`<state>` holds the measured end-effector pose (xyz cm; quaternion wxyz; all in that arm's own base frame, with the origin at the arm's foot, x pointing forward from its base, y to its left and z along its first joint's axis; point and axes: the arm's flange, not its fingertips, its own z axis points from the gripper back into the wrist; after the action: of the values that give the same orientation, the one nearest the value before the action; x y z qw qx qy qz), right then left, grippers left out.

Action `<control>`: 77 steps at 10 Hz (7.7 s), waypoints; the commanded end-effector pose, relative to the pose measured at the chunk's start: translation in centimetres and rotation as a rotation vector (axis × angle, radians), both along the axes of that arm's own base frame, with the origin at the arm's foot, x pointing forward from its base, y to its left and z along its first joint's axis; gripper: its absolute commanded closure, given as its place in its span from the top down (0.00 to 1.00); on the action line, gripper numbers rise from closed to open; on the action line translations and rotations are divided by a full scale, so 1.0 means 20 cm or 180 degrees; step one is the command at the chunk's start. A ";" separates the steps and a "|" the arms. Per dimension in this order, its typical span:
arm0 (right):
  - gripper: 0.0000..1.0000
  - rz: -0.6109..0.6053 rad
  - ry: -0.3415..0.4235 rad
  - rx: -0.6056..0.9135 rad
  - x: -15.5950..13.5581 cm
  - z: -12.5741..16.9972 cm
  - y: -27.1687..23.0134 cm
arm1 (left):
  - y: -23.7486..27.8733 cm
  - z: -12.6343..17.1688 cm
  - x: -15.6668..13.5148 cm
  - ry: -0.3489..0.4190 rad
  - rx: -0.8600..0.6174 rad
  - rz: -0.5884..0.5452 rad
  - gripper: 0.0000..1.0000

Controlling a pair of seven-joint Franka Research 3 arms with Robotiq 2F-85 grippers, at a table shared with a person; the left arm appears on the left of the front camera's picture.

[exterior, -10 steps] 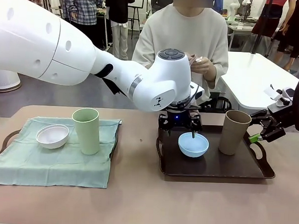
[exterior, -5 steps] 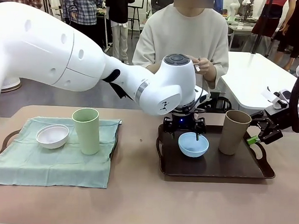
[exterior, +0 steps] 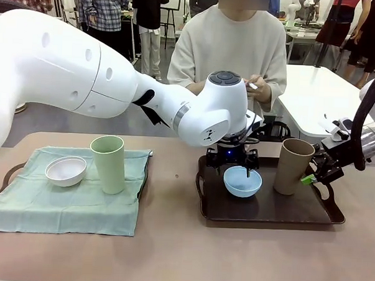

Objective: Set up a tray with a mat and arrange the tableware.
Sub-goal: Pick up the Picnic Bowl and Reusable plastic cup from the Handle tray in front of the human's position and hold them in the air, then place the Picnic Bowl and Reusable plastic cup back onto the Handle tray in front of the human's position.

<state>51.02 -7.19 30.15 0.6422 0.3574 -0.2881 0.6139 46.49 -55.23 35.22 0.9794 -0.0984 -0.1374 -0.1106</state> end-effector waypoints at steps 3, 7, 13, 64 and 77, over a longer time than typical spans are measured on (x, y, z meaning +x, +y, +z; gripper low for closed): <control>1.00 0.0028 -0.0016 0.0062 0.04 0.00 0.05 | -0.01 0.03 -0.01 -0.0038 0.0207 0.0130 1.00; 1.00 0.0114 0.0029 0.0100 0.07 -0.06 0.11 | 0.01 0.02 -0.01 -0.0020 0.0273 0.0193 1.00; 1.00 0.0288 0.0018 0.0089 0.09 -0.14 0.18 | 0.05 -0.01 0.04 0.0141 0.0224 0.0435 1.00; 0.00 0.0525 -0.0608 0.0097 -0.53 1.02 0.11 | 0.12 1.02 -0.37 -0.0320 -0.0288 0.0463 0.00; 0.80 0.0691 -0.0495 0.0080 -0.11 0.57 0.05 | 0.18 0.58 -0.11 0.0210 -0.0132 0.0408 0.04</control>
<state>46.51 -5.89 41.68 0.5374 0.3485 -0.2988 0.7075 43.34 -52.09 47.32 0.9849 -0.1069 -0.1334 -0.0276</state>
